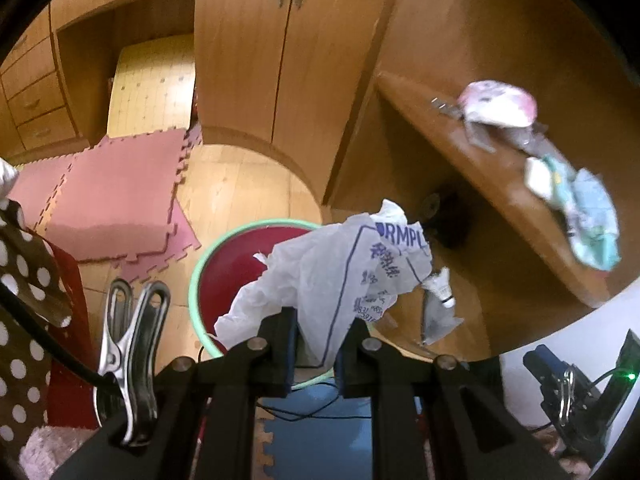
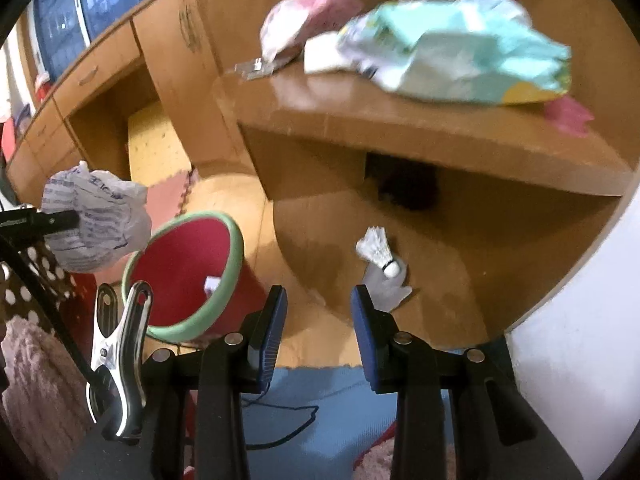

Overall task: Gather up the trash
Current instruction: 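Carry the paper bag with the left tool over the red bin while the right tool lowers toward the shuttlecock, then grasp the white shuttlecock with the right tool while the left tool drops the paper into the bin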

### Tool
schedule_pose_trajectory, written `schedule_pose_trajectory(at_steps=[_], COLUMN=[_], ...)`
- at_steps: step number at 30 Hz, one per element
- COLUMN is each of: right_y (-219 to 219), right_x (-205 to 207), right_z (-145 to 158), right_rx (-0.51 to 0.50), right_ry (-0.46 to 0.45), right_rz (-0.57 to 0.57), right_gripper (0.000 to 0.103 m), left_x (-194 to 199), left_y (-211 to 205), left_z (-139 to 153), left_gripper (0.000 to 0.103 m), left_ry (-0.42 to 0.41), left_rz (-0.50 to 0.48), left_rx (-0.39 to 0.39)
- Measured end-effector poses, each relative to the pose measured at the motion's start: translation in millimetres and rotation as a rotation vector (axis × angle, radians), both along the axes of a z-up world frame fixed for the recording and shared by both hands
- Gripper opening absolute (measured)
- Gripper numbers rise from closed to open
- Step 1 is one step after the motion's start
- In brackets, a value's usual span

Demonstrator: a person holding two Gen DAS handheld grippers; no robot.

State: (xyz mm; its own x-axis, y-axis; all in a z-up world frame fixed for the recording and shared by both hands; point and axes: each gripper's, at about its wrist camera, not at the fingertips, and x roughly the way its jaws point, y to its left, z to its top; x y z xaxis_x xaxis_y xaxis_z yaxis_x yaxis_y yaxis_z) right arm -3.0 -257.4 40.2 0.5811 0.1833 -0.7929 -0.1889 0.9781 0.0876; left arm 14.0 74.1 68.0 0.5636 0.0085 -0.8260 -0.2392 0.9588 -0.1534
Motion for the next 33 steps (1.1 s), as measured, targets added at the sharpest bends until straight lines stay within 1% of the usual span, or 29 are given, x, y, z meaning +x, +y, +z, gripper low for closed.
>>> schedule_pose_trajectory(at_steps=[2,5,8,12,15,17,20,22,24,26,27,28,30,33], right_y=[7.2,22.5,35.1,45.3,44.6,42.0,37.4,34.7,31.2,27.0,24.5,21.9,16.6,10.9], right_x=[6.8,17.3,31.7,53.6,73.2,83.7,96.5,105.1,116.8,128.6,134.6,140.5,153.1,169.1], right_z=[-11.0,-31.2,-49.3,-65.8,-84.6,-101.7,-127.8,-140.1,-151.0,-157.6,-160.6,-163.6,-171.3,-183.2], right_rx=[-0.041,-0.134,-0.216,-0.313,-0.342,-0.365,-0.444,-0.482,-0.498,-0.501,-0.502,-0.498,-0.492,-0.516], right_ry=[0.045,0.118,0.172,0.190,0.207,0.230,0.245,0.243,0.242,0.235,0.230,0.227,0.229,0.216], right_rz=[0.015,0.060,0.102,0.131,0.119,0.108,0.110,0.113,0.117,0.111,0.103,0.097,0.088,0.075], right_gripper=[0.034,0.034,0.034,0.034,0.034,0.034,0.034,0.034,0.040,0.054,0.055,0.055,0.056,0.056], left_x=[4.5,12.0,17.8,25.5,32.6,37.1,44.3,49.3,53.7,57.8,60.0,62.0,67.5,73.4], left_y=[3.5,10.6,18.5,27.6,31.5,32.7,33.4,35.3,36.7,37.6,37.0,37.1,37.6,37.9], left_z=[-12.8,-32.3,-48.2,-65.5,-75.5,-82.1,-92.4,-99.8,-106.9,-114.9,-118.6,-121.8,-129.3,-137.9], left_gripper=[0.015,0.015,0.015,0.015,0.015,0.015,0.015,0.016,0.017,0.021,0.021,0.024,0.028,0.033], left_ry=[0.015,0.039,0.062,0.087,0.099,0.106,0.120,0.133,0.147,0.165,0.177,0.189,0.219,0.247], left_rz=[0.015,0.030,0.050,0.068,0.072,0.076,0.085,0.091,0.092,0.092,0.092,0.093,0.099,0.110], left_rx=[0.000,-0.026,-0.023,-0.018,-0.008,0.007,0.053,0.069,0.060,0.051,0.047,0.048,0.065,0.066])
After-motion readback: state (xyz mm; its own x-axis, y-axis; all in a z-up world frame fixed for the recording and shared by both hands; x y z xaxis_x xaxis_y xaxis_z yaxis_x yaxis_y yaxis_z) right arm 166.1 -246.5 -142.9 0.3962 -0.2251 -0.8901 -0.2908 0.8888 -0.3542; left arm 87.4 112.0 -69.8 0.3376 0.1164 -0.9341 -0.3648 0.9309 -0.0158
